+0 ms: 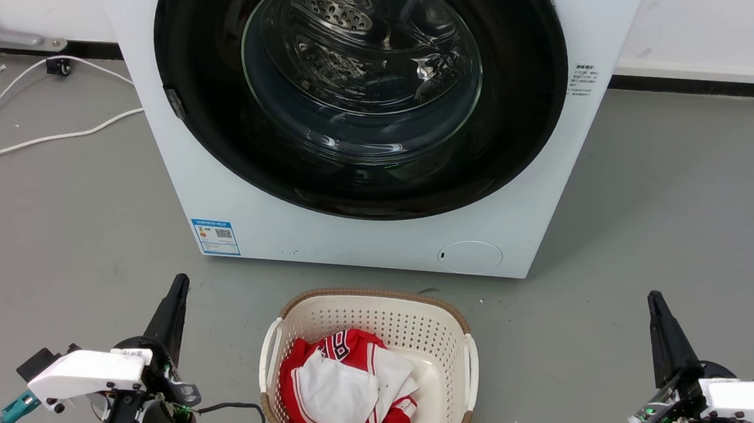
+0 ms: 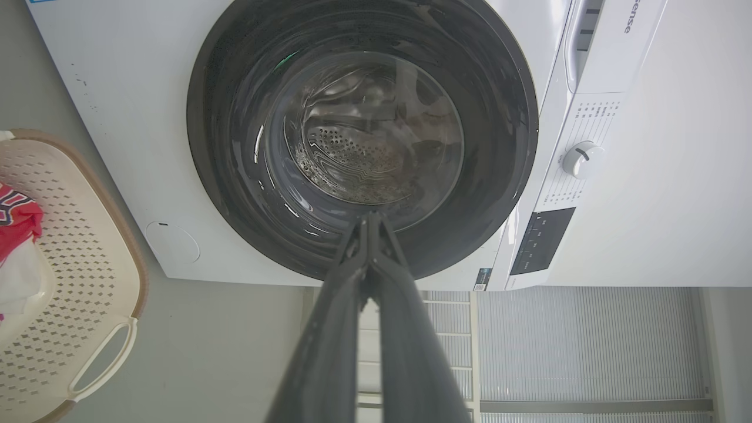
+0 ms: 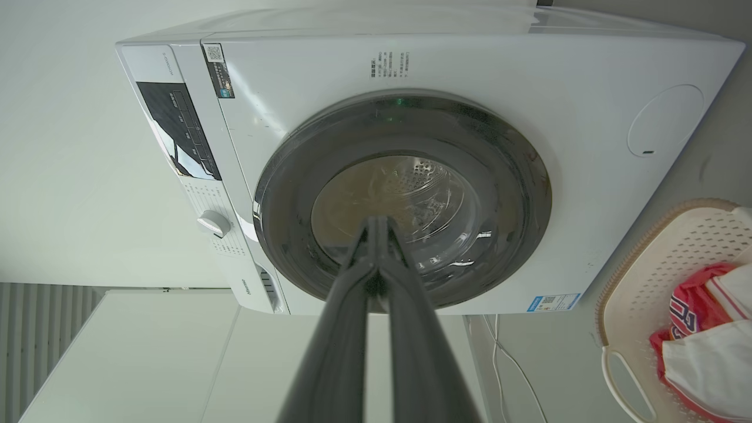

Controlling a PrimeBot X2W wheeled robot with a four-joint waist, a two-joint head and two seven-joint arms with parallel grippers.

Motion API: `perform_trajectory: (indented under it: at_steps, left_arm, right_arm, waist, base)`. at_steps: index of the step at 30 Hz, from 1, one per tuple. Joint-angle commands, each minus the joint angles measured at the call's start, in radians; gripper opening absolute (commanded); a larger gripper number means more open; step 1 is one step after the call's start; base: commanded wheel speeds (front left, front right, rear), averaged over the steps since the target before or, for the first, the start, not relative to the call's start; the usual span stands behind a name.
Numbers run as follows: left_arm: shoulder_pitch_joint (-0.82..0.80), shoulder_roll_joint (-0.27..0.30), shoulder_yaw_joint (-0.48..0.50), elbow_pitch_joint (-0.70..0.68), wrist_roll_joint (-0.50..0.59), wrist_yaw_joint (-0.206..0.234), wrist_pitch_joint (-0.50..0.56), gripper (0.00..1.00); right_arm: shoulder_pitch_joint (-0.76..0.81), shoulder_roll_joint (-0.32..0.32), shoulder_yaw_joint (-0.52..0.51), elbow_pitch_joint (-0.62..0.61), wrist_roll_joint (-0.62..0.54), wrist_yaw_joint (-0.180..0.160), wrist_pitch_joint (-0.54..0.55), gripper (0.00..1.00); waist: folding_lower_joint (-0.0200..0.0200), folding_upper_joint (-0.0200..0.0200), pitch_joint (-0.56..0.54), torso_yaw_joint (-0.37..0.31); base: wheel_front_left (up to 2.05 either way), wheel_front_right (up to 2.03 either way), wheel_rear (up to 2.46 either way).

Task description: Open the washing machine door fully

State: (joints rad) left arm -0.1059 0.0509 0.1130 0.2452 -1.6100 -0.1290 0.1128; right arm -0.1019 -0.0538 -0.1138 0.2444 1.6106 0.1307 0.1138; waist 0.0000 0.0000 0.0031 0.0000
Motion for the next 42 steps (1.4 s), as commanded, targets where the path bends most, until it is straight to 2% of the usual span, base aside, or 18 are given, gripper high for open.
perform_trajectory:
  at_steps: [1, 26, 27, 37, 42]
  left_arm:
    - [-0.006, -0.001, 0.003, 0.0, 0.004, -0.003, 0.003, 0.0]
    - [0.005, -0.001, -0.002, 0.009, 0.0, 0.001, -0.001, 0.0]
    - [0.006, -0.002, -0.005, 0.009, 0.0, 0.001, -0.004, 1.0]
    - [0.002, -0.001, -0.04, -0.037, 0.022, 0.0, -0.056, 1.0]
    - [-0.003, -0.001, -0.048, -0.084, 0.078, 0.0, -0.088, 1.0]
  right_arm:
    - [-0.014, 0.004, -0.001, 0.001, -0.001, 0.0, 0.002, 0.0]
    - [0.006, 0.001, 0.001, 0.008, 0.0, 0.0, -0.001, 0.0]
    - [0.009, 0.001, 0.002, 0.008, 0.0, 0.0, -0.004, 1.0]
    - [0.019, 0.001, 0.028, -0.038, -0.017, 0.0, -0.056, 1.0]
    - [0.024, 0.001, 0.037, -0.065, -0.072, 0.0, -0.088, 1.0]
  waist:
    - [0.0, 0.0, 0.0, 0.0]
    - [0.0, 0.0, 0.0, 0.0]
    - [0.0, 0.0, 0.0, 0.0]
    - [0.0, 0.0, 0.002, 0.0]
    - [0.0, 0.0, 0.002, 0.002]
  base:
    - [0.0, 0.0, 0.0]
    - [0.0, 0.0, 0.0]
    - [0.0, 0.0, 0.0]
    - [0.0, 0.0, 0.0]
    - [0.0, 0.0, 0.0]
